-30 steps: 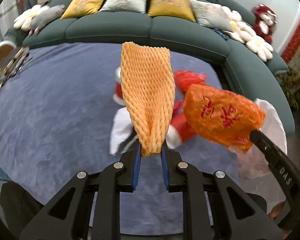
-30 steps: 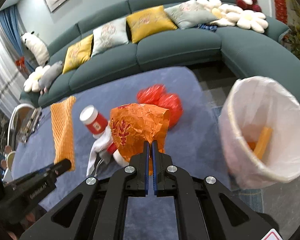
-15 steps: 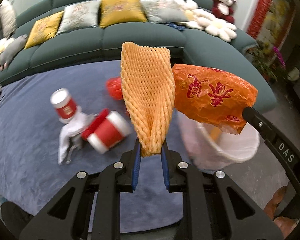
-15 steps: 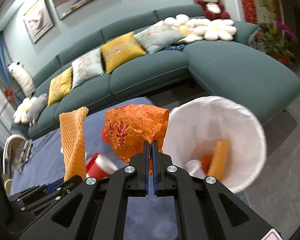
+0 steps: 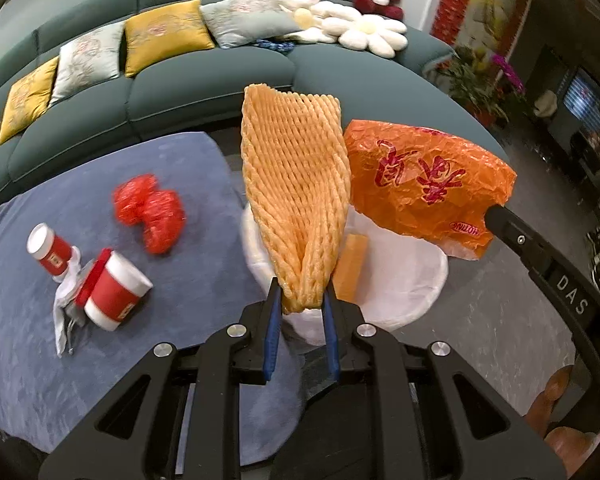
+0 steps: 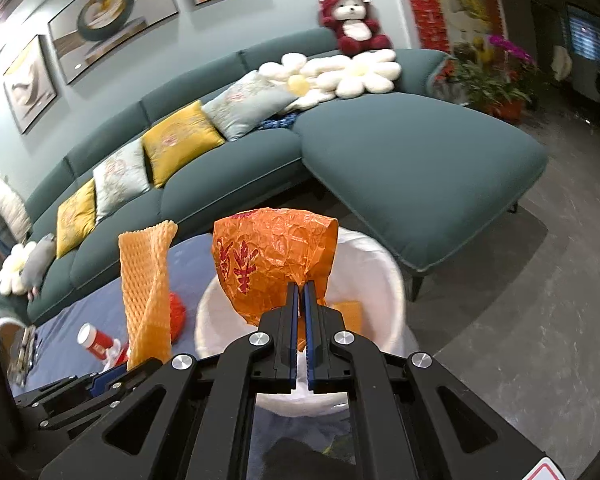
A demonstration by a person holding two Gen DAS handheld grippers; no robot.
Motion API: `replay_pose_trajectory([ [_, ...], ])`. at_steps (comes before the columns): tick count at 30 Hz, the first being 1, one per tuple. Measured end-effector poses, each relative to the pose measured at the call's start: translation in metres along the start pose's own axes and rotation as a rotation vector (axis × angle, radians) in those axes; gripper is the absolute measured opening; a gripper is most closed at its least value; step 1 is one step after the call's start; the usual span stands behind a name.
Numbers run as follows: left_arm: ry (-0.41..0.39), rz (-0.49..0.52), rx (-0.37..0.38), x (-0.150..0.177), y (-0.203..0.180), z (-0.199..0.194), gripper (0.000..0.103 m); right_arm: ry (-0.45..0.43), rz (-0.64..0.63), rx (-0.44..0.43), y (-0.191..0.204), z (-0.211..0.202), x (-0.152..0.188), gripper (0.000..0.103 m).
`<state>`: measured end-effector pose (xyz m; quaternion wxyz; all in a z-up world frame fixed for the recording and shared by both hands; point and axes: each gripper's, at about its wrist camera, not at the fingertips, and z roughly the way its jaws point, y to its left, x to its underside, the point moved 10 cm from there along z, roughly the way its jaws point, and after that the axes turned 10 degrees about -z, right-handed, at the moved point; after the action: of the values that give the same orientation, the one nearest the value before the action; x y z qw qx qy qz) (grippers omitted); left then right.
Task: Collect trash
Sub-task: 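Carry foam net and orange bag over the bin and open both tools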
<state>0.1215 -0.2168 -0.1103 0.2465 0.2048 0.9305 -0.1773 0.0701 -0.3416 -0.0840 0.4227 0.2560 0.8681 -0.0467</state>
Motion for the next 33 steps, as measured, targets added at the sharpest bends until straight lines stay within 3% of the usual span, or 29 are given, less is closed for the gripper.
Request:
replay_pose_trajectory([
  [21, 0.097, 0.010, 0.044, 0.002, -0.023, 0.050, 0.023, 0.045, 0.035, 0.060, -0.033, 0.026, 0.005, 0.003],
  [24, 0.096, -0.012, 0.042, 0.001, -0.019, 0.054, 0.037, 0.056, 0.042, 0.058, -0.034, 0.032, 0.004, 0.004],
  [25, 0.093, -0.016, 0.039, 0.001, -0.018, 0.055, 0.045, 0.059, 0.041, 0.057, -0.032, 0.033, 0.004, 0.005],
  [26, 0.090, -0.022, 0.028, 0.001, -0.016, 0.055, 0.059, 0.063, 0.038, 0.053, -0.031, 0.035, 0.004, 0.007],
  [28, 0.075, -0.042, 0.004, 0.000, -0.011, 0.055, 0.073, 0.062, 0.032, 0.049, -0.026, 0.037, 0.005, 0.012],
  [31, 0.061, -0.054, -0.006, -0.002, -0.006, 0.053, 0.074, 0.061, 0.025, 0.044, -0.021, 0.040, 0.006, 0.031],
  [33, 0.064, -0.054, -0.017, -0.003, -0.002, 0.053, 0.074, 0.057, 0.022, 0.042, -0.017, 0.041, 0.006, 0.035],
])
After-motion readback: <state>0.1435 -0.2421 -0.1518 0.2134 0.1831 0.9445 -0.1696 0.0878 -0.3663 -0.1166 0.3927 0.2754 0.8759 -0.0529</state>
